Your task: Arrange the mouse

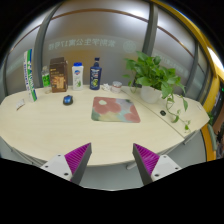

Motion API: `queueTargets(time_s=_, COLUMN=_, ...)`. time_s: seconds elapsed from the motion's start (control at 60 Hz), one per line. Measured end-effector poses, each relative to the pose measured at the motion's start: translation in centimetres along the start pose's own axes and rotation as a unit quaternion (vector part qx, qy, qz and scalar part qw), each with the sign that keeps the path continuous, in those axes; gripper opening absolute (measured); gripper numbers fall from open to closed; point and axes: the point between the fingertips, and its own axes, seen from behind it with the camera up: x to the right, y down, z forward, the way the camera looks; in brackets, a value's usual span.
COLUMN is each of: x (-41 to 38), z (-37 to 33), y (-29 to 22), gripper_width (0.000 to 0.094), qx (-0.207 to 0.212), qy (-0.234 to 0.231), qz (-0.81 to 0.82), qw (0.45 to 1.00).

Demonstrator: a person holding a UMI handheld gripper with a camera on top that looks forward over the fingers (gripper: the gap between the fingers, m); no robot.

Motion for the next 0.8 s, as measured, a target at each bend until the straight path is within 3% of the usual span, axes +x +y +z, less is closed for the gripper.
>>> queueTargets(time_s=0.217, x=-11.1, z=3.9, y=-1.6, gripper_width=0.0851, qx=-0.016, qy=-0.060, qz=-0.014, qw=0.998)
queueTargets(time_s=0.583, x=-24.8, z=20.3, y=-14.2, gripper_width=0.0839, qx=0.014, qy=-0.140, qz=-0.060, qw=0.988)
queueTargets(time_s=0.7, x=-26.6, z=25.6, y=-16.4, gripper_width=0.0778, qx=0.008, qy=-0.147, qz=-0.063, qw=0.987)
queueTargets(time_s=0.8, x=-27.3, z=28.8, y=-16.5, gripper_width=0.0661, qx=-0.010, qy=-0.155, qz=-0.061, qw=0.986)
